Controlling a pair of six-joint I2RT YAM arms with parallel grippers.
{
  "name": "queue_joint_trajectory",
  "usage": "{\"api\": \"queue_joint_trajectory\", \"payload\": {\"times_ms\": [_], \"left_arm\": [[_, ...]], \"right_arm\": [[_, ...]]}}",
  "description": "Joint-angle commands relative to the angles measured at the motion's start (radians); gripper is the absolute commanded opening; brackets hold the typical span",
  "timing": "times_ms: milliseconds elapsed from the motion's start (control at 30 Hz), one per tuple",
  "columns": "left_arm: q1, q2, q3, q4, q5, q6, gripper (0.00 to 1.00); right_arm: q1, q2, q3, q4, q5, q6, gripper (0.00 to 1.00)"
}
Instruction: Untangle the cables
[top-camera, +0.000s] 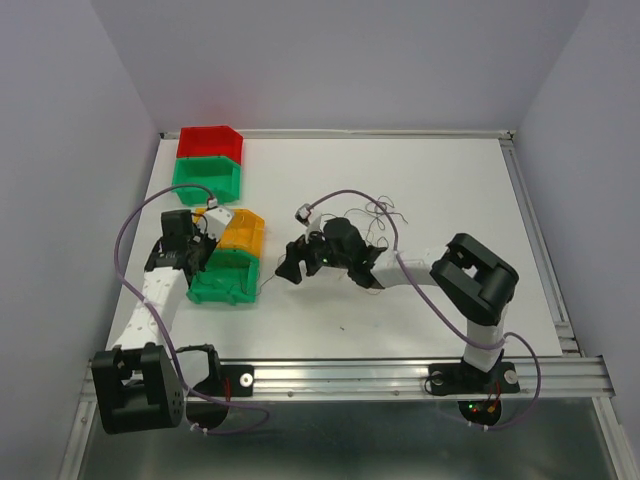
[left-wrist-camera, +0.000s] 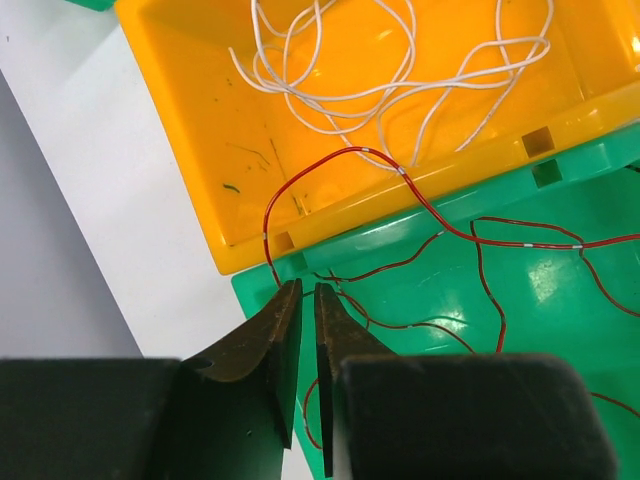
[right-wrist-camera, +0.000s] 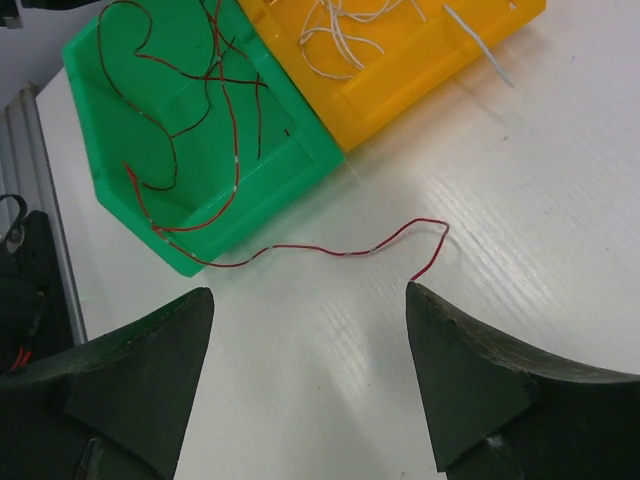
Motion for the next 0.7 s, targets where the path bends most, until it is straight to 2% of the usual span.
{"api": "queue_joint_trajectory", "payload": {"times_ms": [0, 67, 133, 233, 400, 500, 667], "left_arm": [[-0.006, -0.022, -0.019, 0.046, 0.028, -0.038, 0.22], [-0.006, -0.040, -0.022, 0.048, 0.054, -0.044, 0.23], [-0.006, -0.075, -0.024, 0.039, 0.076, -0.046, 0.32], [-0.006, -0.136, -0.024, 0.029, 0.082, -0.052, 0.38], [-0.006, -0.235, -0.030, 0.029, 0.110, -0.062, 0.44], [-0.006, -0.285, -0.046, 0.051, 0.114, -0.073, 0.47], [-0.006, -0.316, -0.066, 0.068, 0.156, -0.073, 0.49]], "right_arm": [[0.000, 0.088, 0.136, -0.073, 0.104, -0.014, 0.83], [0.000, 0.113, 0.171, -0.130, 0.168, 0.006, 0.83], [0.003, 0.138, 0.202, -0.176, 0.225, 0.020, 0.83], [0.006, 0.148, 0.208, -0.181, 0.283, 0.025, 0.83], [0.006, 0.193, 0.256, -0.204, 0.279, 0.034, 0.73], [0.008, 0.210, 0.268, -0.194, 0.253, 0.037, 0.64], [0.017, 0.211, 0.268, -0.173, 0.261, 0.028, 0.62]]}}
